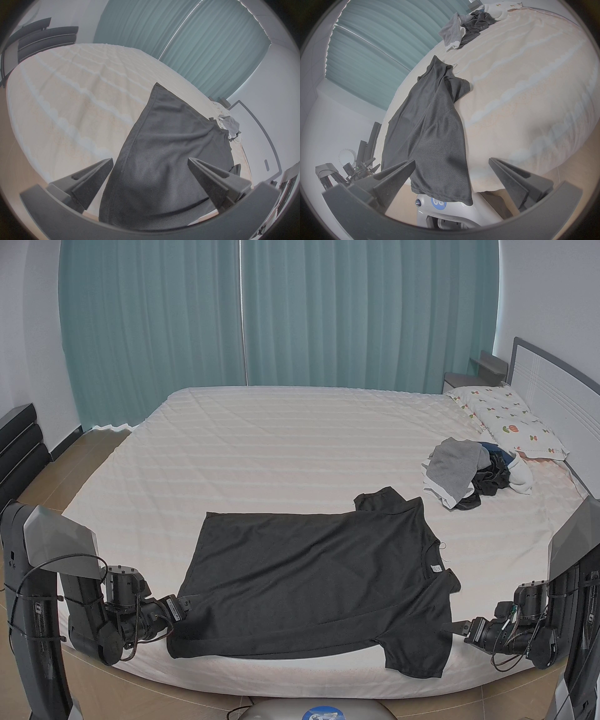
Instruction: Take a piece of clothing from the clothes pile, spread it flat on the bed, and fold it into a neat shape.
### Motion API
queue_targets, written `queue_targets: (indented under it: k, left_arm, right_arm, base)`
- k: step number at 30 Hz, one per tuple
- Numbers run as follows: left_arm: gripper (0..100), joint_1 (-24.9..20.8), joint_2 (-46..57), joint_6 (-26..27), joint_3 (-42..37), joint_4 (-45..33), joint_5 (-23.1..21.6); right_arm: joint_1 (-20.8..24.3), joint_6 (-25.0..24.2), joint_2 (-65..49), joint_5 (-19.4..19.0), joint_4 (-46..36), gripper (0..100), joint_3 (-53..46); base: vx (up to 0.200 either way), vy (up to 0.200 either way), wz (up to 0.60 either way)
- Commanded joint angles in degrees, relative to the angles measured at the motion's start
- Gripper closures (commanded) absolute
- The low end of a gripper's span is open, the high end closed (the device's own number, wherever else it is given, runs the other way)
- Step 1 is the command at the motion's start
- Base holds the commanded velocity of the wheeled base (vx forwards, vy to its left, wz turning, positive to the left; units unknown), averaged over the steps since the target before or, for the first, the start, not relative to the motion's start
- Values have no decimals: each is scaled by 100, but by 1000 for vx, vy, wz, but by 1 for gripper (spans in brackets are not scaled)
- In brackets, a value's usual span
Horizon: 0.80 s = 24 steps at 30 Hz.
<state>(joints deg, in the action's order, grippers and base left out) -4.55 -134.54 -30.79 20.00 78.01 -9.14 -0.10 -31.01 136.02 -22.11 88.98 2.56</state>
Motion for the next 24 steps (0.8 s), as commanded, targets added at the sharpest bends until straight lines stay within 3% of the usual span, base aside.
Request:
queue_targets:
  k: [1,12,13,19,24]
  left_arm:
    - [0,-29,-108,3,-5,-5,-9]
    - [0,-29,-337,12,144,30,-35]
    - [100,-29,-337,12,153,30,-44]
    - [100,68,-266,-76,346,48,97]
    - [100,138,156,-454,417,39,238]
  right_arm:
    - [1,8,-14,-3,58,0,-10]
    - [1,-1,-14,-12,49,0,16]
    - [1,-1,-14,-12,49,0,16]
    - [10,-1,-6,-12,49,0,25]
    - [1,-1,-14,-12,49,0,34]
  base:
    - [0,0,0]
    - [0,0,0]
    - [0,0,0]
    - [0,0,0]
    - [0,0,0]
